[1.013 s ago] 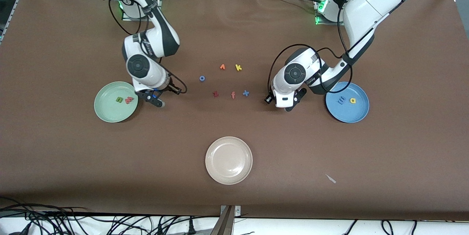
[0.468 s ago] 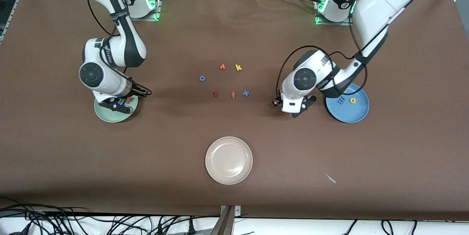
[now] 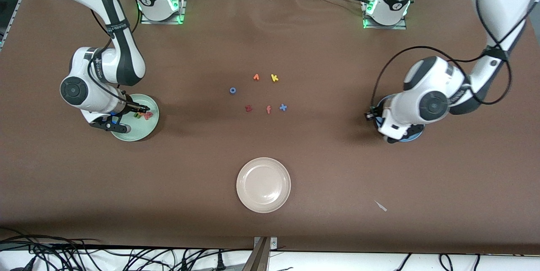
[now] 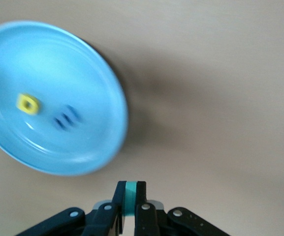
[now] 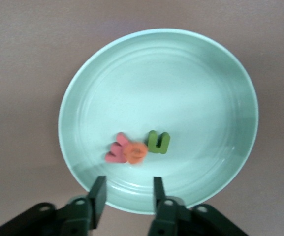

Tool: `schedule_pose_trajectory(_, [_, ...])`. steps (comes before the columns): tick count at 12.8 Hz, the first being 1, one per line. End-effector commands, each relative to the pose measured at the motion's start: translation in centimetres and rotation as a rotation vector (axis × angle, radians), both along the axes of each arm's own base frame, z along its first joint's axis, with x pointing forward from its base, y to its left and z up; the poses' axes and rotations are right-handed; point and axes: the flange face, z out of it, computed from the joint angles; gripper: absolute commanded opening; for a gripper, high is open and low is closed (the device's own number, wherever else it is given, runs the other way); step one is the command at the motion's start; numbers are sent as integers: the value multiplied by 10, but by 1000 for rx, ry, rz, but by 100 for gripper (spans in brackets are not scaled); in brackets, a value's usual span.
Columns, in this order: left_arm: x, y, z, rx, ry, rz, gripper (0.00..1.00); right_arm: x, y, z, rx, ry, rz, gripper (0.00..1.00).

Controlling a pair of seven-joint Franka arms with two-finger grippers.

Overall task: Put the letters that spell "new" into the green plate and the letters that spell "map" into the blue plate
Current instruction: 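Drop the teal D and the orange E onto the blue and green plates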

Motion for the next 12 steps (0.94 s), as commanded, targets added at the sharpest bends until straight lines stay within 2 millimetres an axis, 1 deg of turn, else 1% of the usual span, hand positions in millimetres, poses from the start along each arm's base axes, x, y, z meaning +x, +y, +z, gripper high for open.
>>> schedule_pose_trajectory(1, [-9,37,-38,2,45,-145,0,9,12,15,7,-3,-7,100])
schedule_pose_trajectory(2, [-9,47,-52,-2,59,-159,0,12,15,23,9,20,-17,100])
schedule_pose_trajectory(3, [-9,54,-60,-7,61,-165,0,16,19,34,13,38,-20,100])
schedule_pose_trajectory(4, [-10,57,-66,-12,67,-162,2,21,23,45,19,53,-16,100])
schedule_pose_trajectory(5, [-9,57,-66,-14,66,-160,53,24,27,56,23,67,-14,100])
schedule_pose_trajectory(6, [-7,58,-64,-13,61,-157,100,27,30,66,27,78,-10,100])
schedule_pose_trajectory(7, [-4,59,-59,-10,52,-154,100,31,32,77,30,83,-6,100])
schedule_pose_trajectory(8, [3,61,-48,-14,34,-147,100,35,38,88,33,90,2,100])
schedule_pose_trajectory(9, [18,63,-24,-11,-10,-145,100,38,44,102,37,99,13,100])
schedule_pose_trajectory(10, [30,59,4,-8,-53,-154,100,41,54,120,40,115,28,100])
schedule_pose_trajectory(11, [41,55,33,-4,-79,-159,100,44,58,141,43,133,36,100])
schedule_pose_trajectory(12, [53,59,60,-2,-99,-157,100,46,62,162,45,152,43,100])
